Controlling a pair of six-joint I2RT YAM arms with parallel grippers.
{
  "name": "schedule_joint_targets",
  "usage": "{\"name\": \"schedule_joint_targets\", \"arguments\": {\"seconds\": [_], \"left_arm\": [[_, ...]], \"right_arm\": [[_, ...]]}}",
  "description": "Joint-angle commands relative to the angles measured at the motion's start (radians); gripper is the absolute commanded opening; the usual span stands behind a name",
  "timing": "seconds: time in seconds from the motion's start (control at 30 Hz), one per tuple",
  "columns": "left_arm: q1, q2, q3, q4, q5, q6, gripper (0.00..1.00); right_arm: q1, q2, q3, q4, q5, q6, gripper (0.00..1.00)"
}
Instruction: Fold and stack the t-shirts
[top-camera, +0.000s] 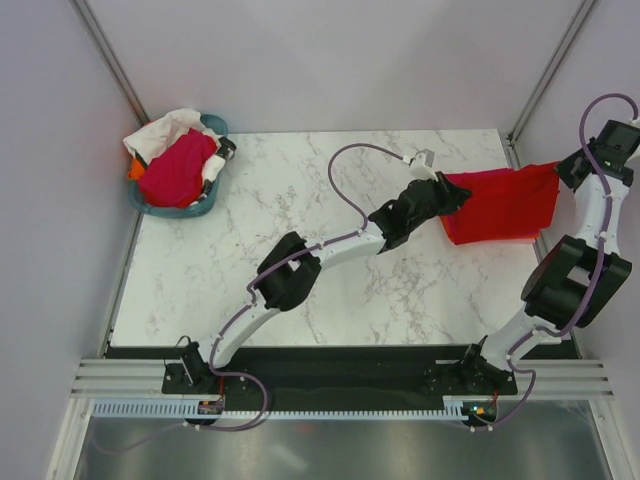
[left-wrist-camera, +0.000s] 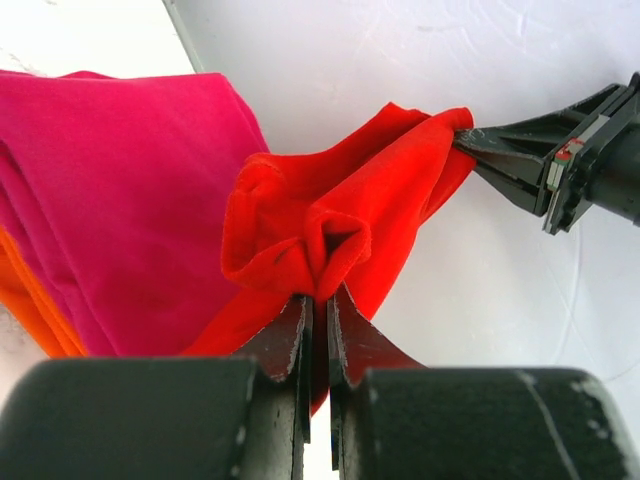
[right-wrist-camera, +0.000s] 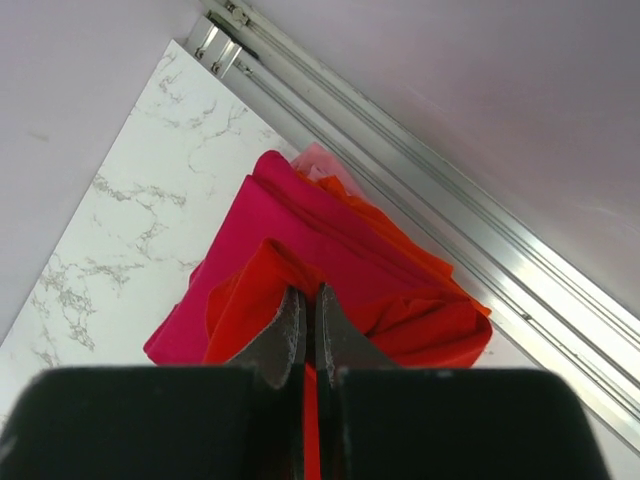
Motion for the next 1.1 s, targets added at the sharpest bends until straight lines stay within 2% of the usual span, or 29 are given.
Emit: {"name": "schedule_joint_targets", "arguments": {"seconds": [0.0, 0.2, 0.43, 0.47, 0.5, 0.53, 0.57, 0.63, 0.67, 0.7, 0.83, 0.97, 1.07], "left_arm": [[0.026, 0.048, 0.053, 0.025, -0.052, -0.068, 0.02], [0.078, 0.194, 0.197, 0.025, -0.024, -0.155, 0.02], [0.121, 0.320, 0.346, 0.052, -0.084, -0.200, 0.02], [0.124, 0.335, 0.365, 0.057, -0.094, -0.203, 0.06], [0.127, 0.346, 0.376, 0.077, -0.116, -0.205, 0.14], [0.130, 0.357, 0.393, 0.083, -0.119, -0.189, 0.31], [0.132, 0.363, 0.431, 0.084, -0.127, -0.179, 0.49], [0.135, 0.355, 0.432, 0.098, -0.144, -0.119, 0.93], [0.138, 0.343, 0.424, 0.106, -0.142, -0.094, 0.97], [0.146, 0.328, 0.412, 0.112, -0.125, -0.074, 0.99], [0.159, 0.186, 0.273, 0.129, -0.087, 0.014, 1.00], [0.158, 0.038, 0.119, 0.127, -0.055, 0.096, 1.00], [0.159, -0.069, -0.010, 0.115, -0.030, 0.142, 1.00]], "right_arm": [[-0.003, 0.065, 0.037, 0.103, 0.028, 0.043, 0.00], [0.037, 0.157, 0.089, 0.144, 0.031, 0.051, 0.00], [0.048, 0.318, 0.192, 0.184, 0.005, 0.080, 0.00], [0.054, 0.330, 0.197, 0.196, 0.010, 0.086, 0.01], [0.054, 0.341, 0.201, 0.206, 0.014, 0.089, 0.04], [0.057, 0.355, 0.198, 0.219, 0.011, 0.094, 0.15], [0.060, 0.359, 0.198, 0.253, 0.005, 0.092, 0.49], [0.063, 0.373, 0.215, 0.270, -0.012, 0.085, 0.70], [0.065, 0.373, 0.220, 0.269, -0.018, 0.080, 0.75], [0.065, 0.369, 0.220, 0.269, -0.024, 0.072, 0.75], [0.071, 0.263, 0.145, 0.295, -0.016, 0.066, 0.73], [0.072, 0.140, 0.030, 0.345, -0.061, 0.081, 0.70], [0.069, 0.047, -0.102, 0.426, -0.173, 0.123, 0.64]]}}
